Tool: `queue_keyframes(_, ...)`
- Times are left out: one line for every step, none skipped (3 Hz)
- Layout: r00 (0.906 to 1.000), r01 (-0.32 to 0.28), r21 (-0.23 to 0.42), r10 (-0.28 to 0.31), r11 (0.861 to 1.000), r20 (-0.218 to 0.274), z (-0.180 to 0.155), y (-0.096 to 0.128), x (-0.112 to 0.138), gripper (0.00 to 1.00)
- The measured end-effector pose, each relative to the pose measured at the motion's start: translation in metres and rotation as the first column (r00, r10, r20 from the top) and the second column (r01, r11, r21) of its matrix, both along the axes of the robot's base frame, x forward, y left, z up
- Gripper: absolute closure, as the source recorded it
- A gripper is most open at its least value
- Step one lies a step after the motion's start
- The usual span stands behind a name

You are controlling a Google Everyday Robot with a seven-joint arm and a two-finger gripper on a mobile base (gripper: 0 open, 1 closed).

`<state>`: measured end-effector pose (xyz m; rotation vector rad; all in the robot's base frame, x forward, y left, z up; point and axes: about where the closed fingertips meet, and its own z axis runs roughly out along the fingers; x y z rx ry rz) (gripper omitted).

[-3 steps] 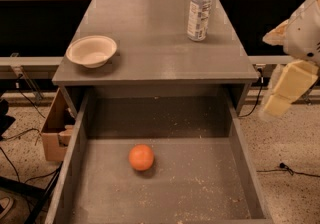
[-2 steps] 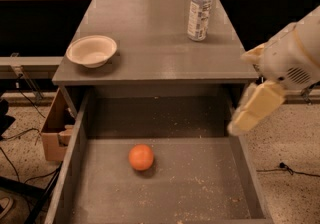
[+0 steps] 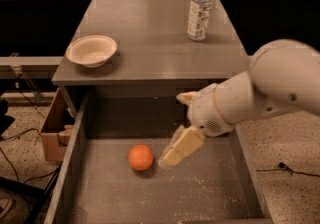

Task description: Pick orange from top drawer and place on counter

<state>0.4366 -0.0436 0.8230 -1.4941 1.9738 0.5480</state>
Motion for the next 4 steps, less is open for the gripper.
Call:
queue_keyframes(1.0000, -0.002, 0.062, 0.001, 0.998, 0.010, -0.040, 0.049, 0.018, 0.00)
queue_keyframes(0.9975, 0.043, 0.094, -0.048, 0.995, 0.051, -0.065, 0.083, 0.052, 0.00)
queue_keyframes(0.9905, 0.090, 0.085, -0.098, 0.992, 0.096, -0.084, 0.101, 0.079, 0.00)
queue_keyframes(0.9846, 0.132, 0.048, -0.136, 0.990, 0.110, -0.106, 0.090, 0.084, 0.00)
